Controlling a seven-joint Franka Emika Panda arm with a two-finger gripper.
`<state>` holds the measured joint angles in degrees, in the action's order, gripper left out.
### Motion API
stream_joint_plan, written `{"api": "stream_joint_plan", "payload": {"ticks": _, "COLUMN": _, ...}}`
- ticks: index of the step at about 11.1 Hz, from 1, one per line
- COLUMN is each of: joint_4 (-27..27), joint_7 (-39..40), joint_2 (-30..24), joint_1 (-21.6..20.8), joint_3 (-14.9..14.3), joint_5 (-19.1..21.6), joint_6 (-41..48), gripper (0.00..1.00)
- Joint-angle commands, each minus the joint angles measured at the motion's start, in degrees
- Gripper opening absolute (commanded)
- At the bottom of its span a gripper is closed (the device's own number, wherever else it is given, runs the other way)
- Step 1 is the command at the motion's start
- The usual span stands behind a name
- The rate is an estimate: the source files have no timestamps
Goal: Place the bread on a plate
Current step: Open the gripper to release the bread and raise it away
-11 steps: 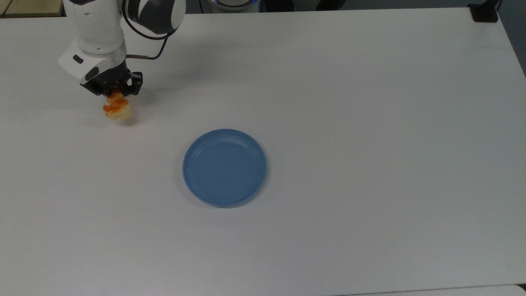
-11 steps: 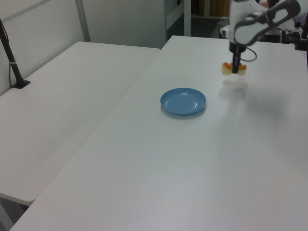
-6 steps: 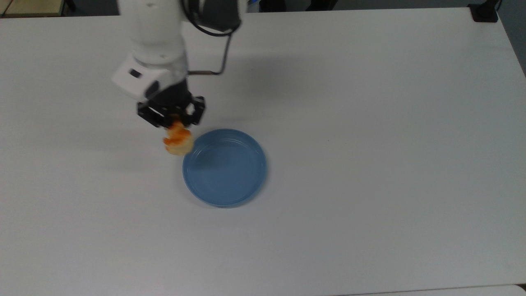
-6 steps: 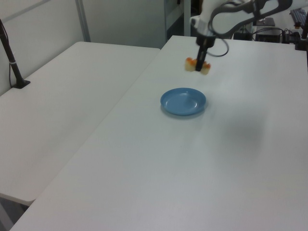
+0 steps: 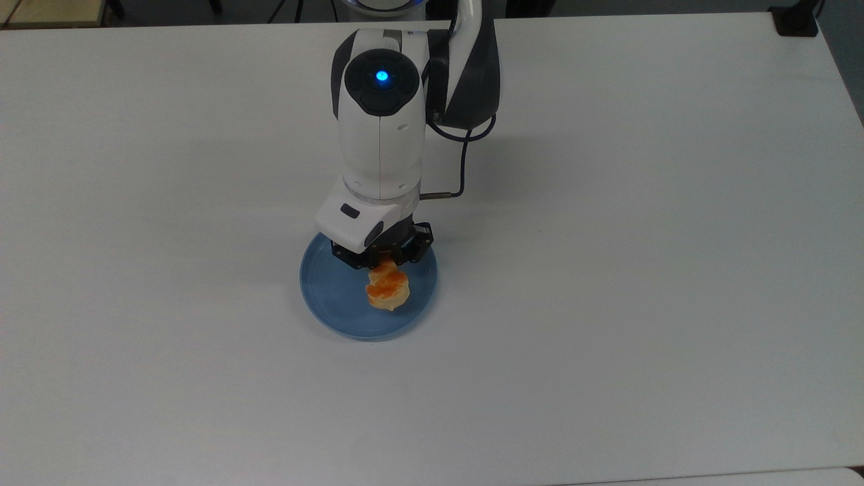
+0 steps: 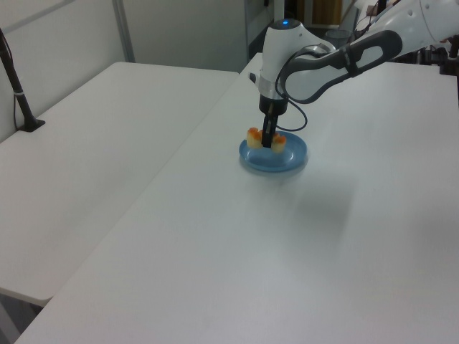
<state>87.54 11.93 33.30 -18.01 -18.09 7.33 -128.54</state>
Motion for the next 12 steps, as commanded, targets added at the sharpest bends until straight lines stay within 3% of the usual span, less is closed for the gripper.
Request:
{"api": "stream_joint_plan", "payload": {"ticks": 1, "joint_4": -0.9, "joint_7": -0.6, "joint_2": 0.5, "joint_1": 0.0, "joint_3": -0.5, "joint_5": 0.3, "joint_6": 1.4, "gripper": 1.0}}
{"api": "stream_joint_plan", "payload": {"ticks": 7, "joint_4": -1.0, "joint_7": -1.2, "joint_2": -3.4, "joint_1": 0.0, "joint_3": -2.7, "joint_5": 0.0, "joint_6": 6.5, "gripper": 1.0}}
{"api": "stream_joint_plan", "payload": {"ticks": 9, "joint_4": 0.7, "joint_7": -6.7, "joint_2": -8.9, "joint_1": -0.1, "joint_3": -1.8, "joint_5": -1.3, "joint_6": 7.8, "gripper": 1.0}}
{"api": "stream_joint_plan", "payload": {"ticks": 10, "joint_4": 1.3, "joint_7": -10.4, "joint_2": -12.9, "joint_1": 0.1, "joint_3": -0.2, "joint_5": -3.3, "joint_6": 11.7, "gripper": 1.0}}
{"api": "stream_joint_plan", "payload": {"ticks": 12, "joint_4": 3.6, "joint_7": -13.6, "joint_2": -21.8, "joint_1": 3.9, "joint_3": 6.3, "joint_5": -7.3, "joint_6": 21.3, "gripper": 1.0}}
